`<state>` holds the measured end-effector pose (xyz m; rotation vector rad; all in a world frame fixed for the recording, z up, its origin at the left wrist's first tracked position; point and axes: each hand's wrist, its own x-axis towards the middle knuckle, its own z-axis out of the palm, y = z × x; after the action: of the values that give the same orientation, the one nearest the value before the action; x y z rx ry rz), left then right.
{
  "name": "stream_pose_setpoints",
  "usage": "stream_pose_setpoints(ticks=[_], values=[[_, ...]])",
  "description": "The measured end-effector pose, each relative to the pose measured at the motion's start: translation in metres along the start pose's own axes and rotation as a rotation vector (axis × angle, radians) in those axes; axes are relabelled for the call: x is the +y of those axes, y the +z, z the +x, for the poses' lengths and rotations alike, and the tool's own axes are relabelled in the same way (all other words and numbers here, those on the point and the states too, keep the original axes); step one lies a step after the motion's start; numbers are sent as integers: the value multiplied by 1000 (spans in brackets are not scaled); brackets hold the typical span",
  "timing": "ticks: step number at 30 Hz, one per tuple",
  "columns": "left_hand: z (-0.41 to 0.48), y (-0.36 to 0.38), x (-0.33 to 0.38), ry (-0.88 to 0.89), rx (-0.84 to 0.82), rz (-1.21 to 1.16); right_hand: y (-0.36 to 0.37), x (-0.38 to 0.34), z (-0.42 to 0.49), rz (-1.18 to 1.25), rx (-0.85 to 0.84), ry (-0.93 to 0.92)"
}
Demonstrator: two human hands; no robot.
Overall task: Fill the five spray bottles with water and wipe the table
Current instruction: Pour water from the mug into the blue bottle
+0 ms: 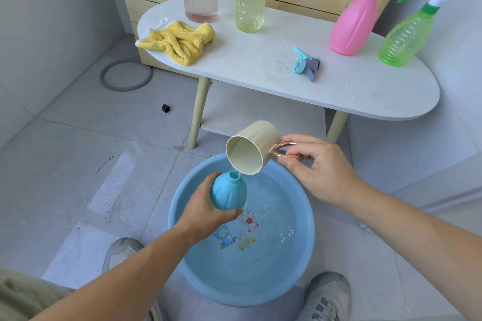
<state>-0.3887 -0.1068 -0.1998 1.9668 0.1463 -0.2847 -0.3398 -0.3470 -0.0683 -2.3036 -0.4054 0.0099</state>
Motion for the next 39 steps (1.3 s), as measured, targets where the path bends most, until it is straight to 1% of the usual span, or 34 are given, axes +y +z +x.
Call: stream_pose_setpoints(ticks=[8,26,28,31,35,36,39], values=[[1,0,-1,3,5,-8,0,2,0,-60,-11,-16],[-1,0,1,2,2,2,-1,1,-1,-108,-24,-33],[-1,0,1,3,2,2,1,2,-1,-78,-12,-6],[-1,0,1,7,2,-1,4,1,0,35,24,66],[-1,0,1,14,10,4,7,5,2,191,33,204],[-1,0,1,14,11,2,8,10,3,196,30,239],[-2,0,0,15,14,2,17,32,3,85,9,287]])
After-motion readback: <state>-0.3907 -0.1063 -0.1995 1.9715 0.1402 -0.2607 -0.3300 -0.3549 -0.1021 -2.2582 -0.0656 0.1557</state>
